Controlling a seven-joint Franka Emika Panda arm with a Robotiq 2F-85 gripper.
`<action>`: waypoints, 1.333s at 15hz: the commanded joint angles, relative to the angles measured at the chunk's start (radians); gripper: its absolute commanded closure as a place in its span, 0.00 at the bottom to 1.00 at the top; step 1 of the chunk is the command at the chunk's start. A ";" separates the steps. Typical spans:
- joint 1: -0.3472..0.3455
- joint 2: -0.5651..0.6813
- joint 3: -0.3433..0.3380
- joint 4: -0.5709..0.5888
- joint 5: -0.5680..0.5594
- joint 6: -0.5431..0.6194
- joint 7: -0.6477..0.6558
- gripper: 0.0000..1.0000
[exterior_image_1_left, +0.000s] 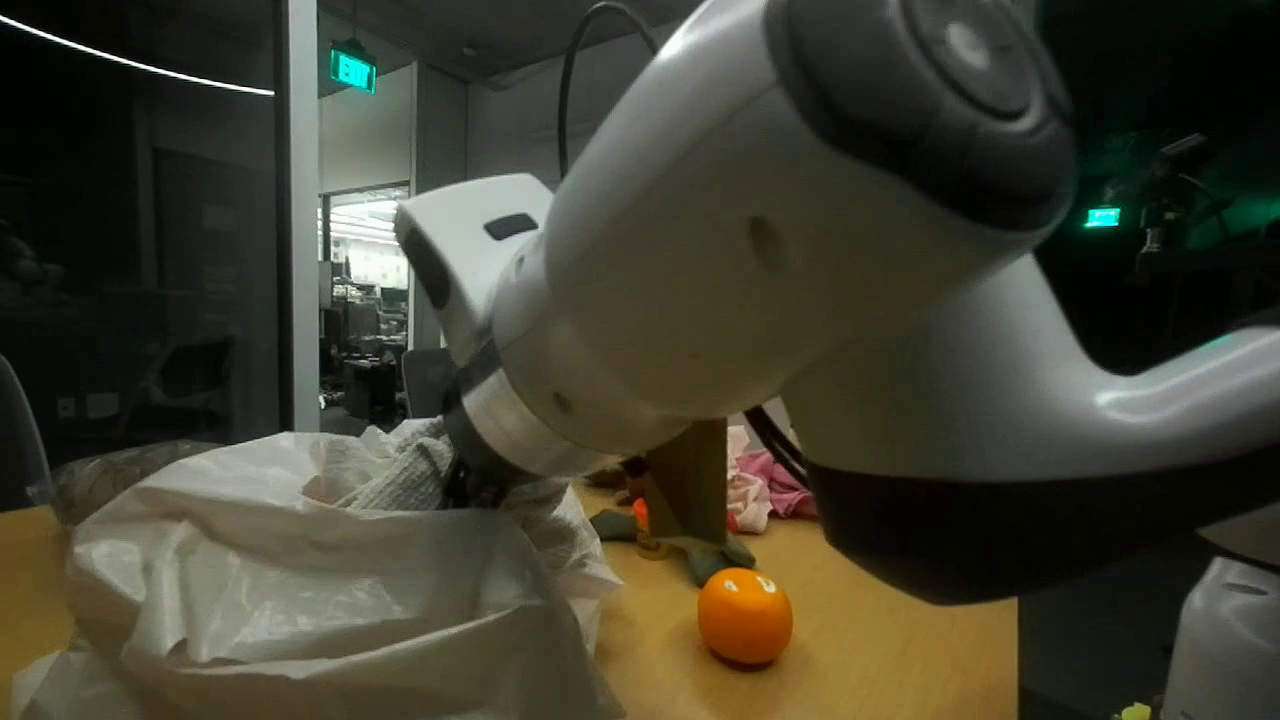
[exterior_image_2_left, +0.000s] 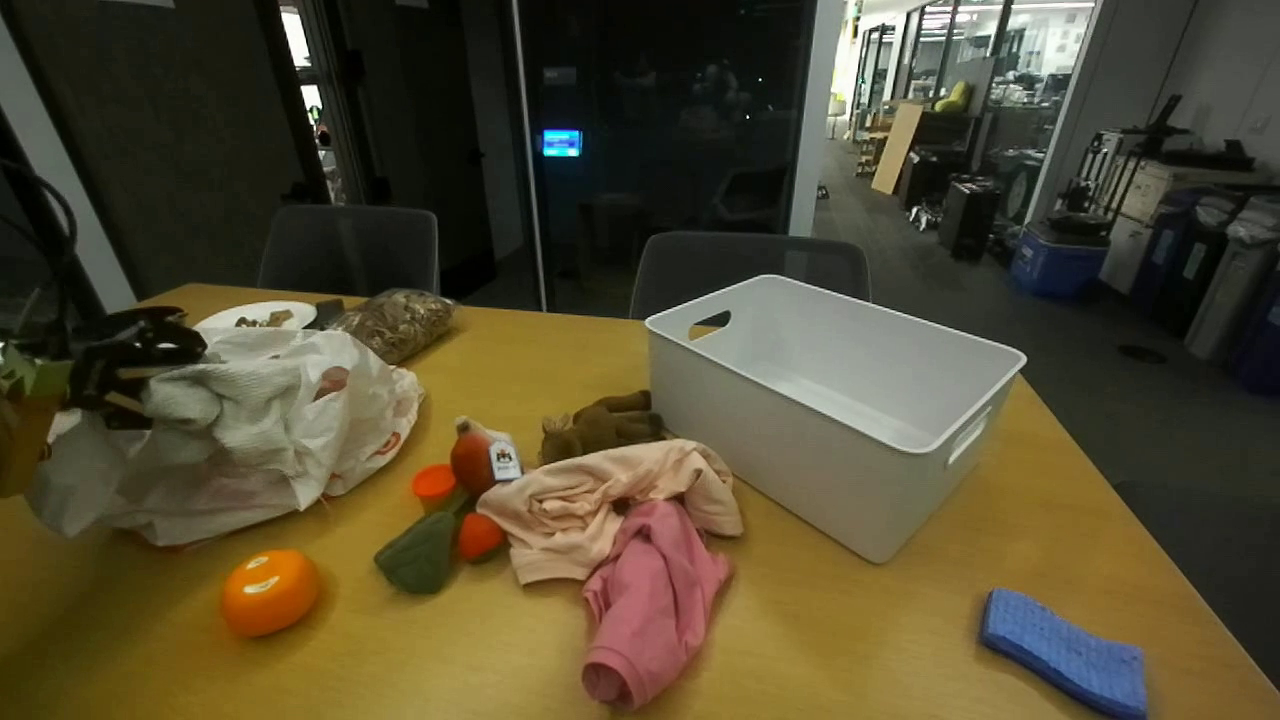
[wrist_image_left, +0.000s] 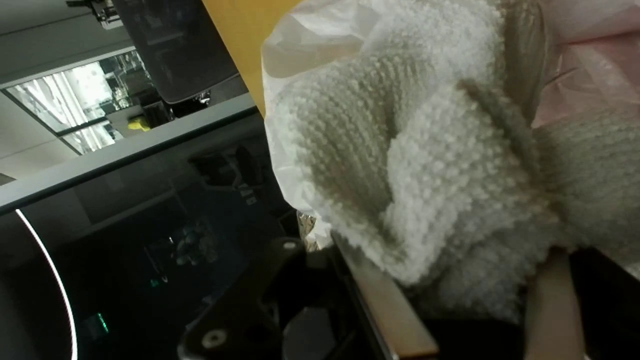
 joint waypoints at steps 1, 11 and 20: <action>-0.107 0.013 0.100 0.061 0.103 0.031 -0.055 0.99; -0.195 0.171 0.126 0.052 0.344 -0.007 -0.304 0.57; 0.373 0.196 -0.269 0.030 0.388 -0.276 -0.330 0.00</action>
